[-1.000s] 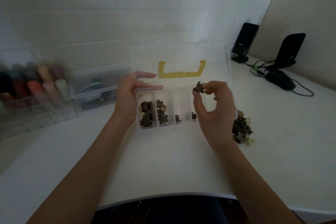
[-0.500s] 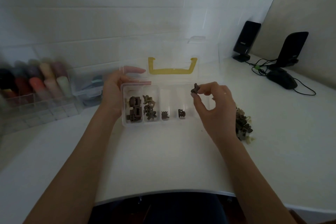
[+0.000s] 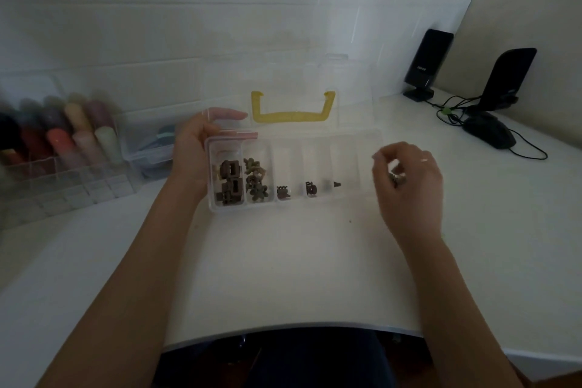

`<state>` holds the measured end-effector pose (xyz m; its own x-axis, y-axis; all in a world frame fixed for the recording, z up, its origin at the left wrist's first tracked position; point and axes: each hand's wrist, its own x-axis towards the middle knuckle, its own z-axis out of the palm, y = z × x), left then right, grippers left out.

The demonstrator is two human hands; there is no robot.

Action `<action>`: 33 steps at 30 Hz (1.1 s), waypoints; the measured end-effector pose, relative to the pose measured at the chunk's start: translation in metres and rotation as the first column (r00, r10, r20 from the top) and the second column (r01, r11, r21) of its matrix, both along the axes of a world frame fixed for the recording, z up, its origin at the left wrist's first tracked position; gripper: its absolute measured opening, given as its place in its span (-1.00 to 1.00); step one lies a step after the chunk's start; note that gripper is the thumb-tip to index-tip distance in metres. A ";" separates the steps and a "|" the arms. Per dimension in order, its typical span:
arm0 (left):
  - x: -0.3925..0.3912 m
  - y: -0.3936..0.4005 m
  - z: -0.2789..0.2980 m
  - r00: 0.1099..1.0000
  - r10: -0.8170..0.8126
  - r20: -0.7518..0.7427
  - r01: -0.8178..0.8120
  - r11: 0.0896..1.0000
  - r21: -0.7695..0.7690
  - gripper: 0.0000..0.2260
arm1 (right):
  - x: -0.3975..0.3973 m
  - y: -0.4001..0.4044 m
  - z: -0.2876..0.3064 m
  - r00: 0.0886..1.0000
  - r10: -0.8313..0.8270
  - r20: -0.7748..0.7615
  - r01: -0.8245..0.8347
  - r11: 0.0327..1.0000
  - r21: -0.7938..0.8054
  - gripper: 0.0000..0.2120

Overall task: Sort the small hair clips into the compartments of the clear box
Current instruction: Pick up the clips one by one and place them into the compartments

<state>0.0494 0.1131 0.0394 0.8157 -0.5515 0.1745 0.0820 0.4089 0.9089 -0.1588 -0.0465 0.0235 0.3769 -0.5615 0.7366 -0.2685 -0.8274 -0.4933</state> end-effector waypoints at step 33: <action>-0.005 -0.001 0.007 0.942 0.108 -0.318 -0.187 0.956 -0.227 -0.74 | -0.004 -0.041 -0.012 0.800 0.424 -0.425 -0.115 0.803 0.584 -0.58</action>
<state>0.0445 0.1125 0.0462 0.9200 -0.3911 0.0260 0.2552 0.6480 0.7176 -0.1631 -0.0875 0.0111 0.8003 -0.5992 0.0209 -0.4099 -0.5722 -0.7103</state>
